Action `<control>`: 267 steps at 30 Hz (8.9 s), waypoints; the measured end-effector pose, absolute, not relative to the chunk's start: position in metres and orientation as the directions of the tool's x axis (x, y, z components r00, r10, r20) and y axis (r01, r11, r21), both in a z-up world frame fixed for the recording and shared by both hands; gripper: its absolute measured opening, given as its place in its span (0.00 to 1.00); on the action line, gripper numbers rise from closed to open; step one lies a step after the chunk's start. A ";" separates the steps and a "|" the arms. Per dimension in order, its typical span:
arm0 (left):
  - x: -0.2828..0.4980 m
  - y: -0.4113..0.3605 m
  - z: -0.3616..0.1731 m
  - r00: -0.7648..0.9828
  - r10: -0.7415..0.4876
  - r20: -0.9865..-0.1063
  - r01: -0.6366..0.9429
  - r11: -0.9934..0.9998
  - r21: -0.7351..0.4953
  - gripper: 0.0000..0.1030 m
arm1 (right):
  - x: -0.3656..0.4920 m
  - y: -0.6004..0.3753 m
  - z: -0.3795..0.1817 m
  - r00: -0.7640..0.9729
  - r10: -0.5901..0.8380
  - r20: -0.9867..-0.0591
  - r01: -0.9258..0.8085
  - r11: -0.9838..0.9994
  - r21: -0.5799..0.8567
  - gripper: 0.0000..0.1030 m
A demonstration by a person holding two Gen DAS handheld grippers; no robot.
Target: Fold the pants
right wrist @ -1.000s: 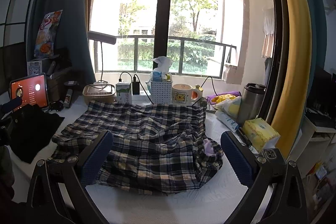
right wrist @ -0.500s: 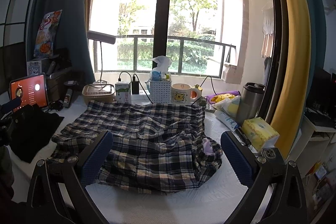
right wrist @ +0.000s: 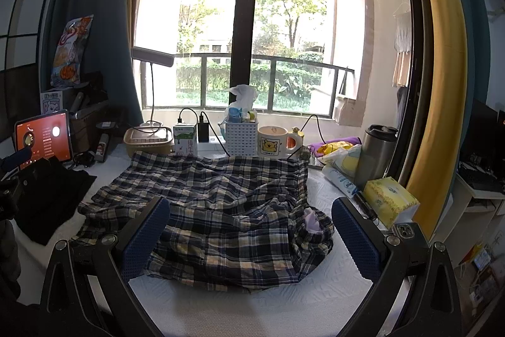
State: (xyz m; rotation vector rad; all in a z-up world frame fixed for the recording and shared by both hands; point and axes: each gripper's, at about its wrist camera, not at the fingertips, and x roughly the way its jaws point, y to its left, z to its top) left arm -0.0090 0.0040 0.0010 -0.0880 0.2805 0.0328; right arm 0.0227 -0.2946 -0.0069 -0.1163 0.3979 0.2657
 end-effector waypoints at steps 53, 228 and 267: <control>0.102 0.057 -0.060 0.845 0.089 -0.527 -0.113 0.994 -0.013 0.99 | 0.141 -0.319 -0.068 0.808 0.148 -0.570 -0.232 0.970 -0.076 1.00; 0.090 0.066 -0.123 0.569 -0.161 -0.807 0.131 0.986 -0.104 0.07 | 0.221 -0.419 -0.099 0.625 0.278 -0.730 -0.441 0.897 -0.036 0.61; 0.080 0.098 -0.094 0.671 -0.105 -0.734 0.016 0.992 -0.128 0.60 | 0.296 -0.367 -0.094 0.652 0.201 -0.731 -0.473 0.862 -0.185 0.69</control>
